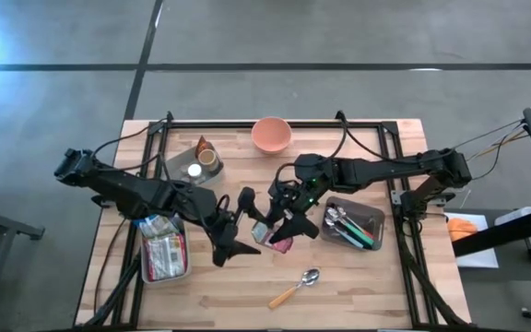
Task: Pick & Place Food Item
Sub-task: Put the red seasoning can into the top gray bin
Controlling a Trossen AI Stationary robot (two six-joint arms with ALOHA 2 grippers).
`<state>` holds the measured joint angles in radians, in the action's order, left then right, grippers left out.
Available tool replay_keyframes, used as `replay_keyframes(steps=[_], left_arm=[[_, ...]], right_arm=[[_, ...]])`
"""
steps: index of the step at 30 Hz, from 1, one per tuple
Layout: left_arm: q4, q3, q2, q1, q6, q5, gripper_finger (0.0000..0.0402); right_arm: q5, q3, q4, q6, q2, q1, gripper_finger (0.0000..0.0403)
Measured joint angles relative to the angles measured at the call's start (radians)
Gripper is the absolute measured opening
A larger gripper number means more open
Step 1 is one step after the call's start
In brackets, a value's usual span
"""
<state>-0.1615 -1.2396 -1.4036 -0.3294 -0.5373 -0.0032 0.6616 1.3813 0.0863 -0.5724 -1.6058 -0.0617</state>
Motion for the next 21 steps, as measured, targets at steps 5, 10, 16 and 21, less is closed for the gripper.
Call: replay_keyframes(steps=[5,10,16,21], left_arm=[[0.016,0.000,-0.014,0.001,-0.035,-0.009,0.0283],[0.030,0.000,-0.021,0.002,-0.047,-0.027,0.0206],[0.021,-0.006,-0.020,0.001,-0.025,-0.047,0.0206],[-0.017,-0.007,-0.008,0.001,0.127,-0.107,0.0206]], right_arm=[[0.002,-0.001,-0.006,0.000,-0.001,-0.008,0.0275],[0.005,-0.001,-0.010,0.003,-0.002,-0.013,0.0275],[-0.013,-0.001,-0.015,0.002,-0.002,-0.013,0.0275],[-0.074,-0.001,-0.023,0.016,-0.001,-0.012,0.0365]])
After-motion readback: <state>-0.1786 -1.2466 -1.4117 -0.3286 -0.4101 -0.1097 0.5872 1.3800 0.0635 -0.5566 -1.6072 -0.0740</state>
